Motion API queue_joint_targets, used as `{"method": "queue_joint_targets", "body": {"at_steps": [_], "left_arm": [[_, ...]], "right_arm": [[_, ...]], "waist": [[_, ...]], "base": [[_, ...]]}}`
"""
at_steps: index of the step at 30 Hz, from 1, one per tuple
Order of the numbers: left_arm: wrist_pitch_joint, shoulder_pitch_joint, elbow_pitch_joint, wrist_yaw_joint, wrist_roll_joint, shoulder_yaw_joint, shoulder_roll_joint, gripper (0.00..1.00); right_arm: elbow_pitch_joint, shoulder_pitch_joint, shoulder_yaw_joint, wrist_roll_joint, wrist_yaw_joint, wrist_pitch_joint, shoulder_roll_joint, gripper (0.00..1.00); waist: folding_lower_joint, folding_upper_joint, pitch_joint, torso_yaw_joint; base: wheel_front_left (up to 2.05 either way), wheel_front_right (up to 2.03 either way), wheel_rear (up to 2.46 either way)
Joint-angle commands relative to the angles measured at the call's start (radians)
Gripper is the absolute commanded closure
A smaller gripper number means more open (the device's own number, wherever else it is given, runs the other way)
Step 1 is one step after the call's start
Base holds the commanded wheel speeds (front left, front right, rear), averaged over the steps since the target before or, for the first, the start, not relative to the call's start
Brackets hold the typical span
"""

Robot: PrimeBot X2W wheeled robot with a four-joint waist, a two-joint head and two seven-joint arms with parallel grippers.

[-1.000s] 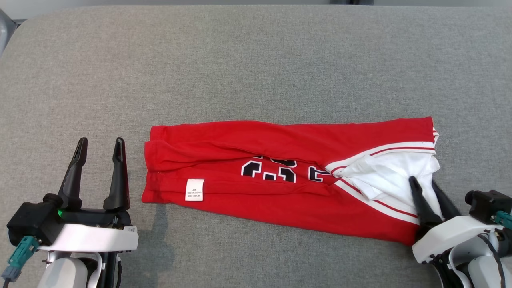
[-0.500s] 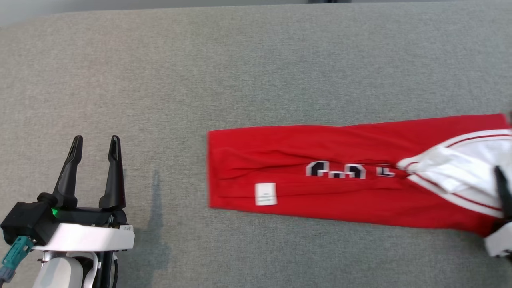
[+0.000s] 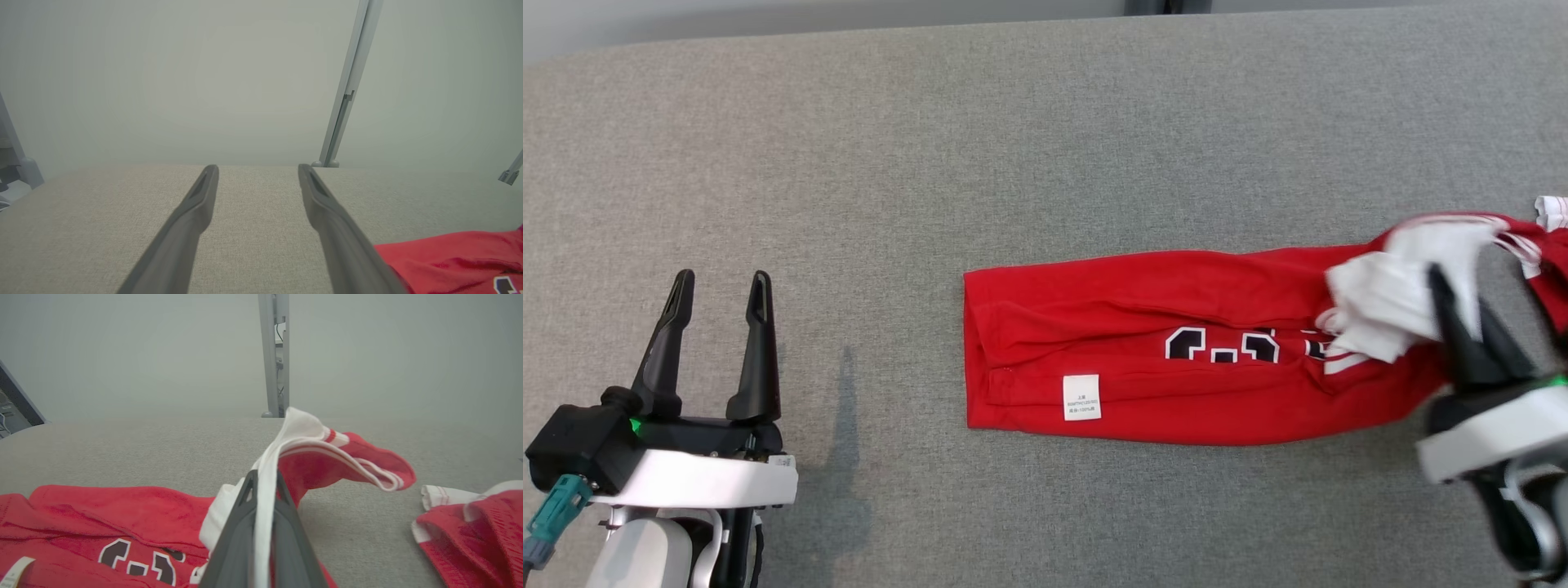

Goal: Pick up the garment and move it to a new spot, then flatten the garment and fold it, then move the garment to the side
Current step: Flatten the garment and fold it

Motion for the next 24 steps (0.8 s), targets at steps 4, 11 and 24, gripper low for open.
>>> {"method": "queue_joint_targets", "body": {"at_steps": [4,11,24], "left_arm": [[0.0,-0.016,0.002,-0.004,-0.002,-0.006,0.002,0.0],[-0.001,-0.032,0.021,-0.017,-0.011,-0.027,-0.011,0.0],[-0.002,-0.075,0.065,-0.045,0.007,-0.057,-0.044,0.0]], "right_arm": [[-0.152,-0.036,0.114,0.0,0.0,0.08,0.064,1.0],[-0.186,-0.111,0.352,-0.009,0.0,0.14,0.179,1.0],[0.163,-0.259,0.507,0.053,0.0,-0.005,0.267,1.0]], "waist": [[0.0,-0.0001,-0.003,0.01],[0.0,-0.0001,0.003,0.051],[0.0,-0.0001,0.029,0.131]], "base": [[0.0,0.0,0.0],[0.0,0.0,0.0],[0.0,0.0,0.0]]}}
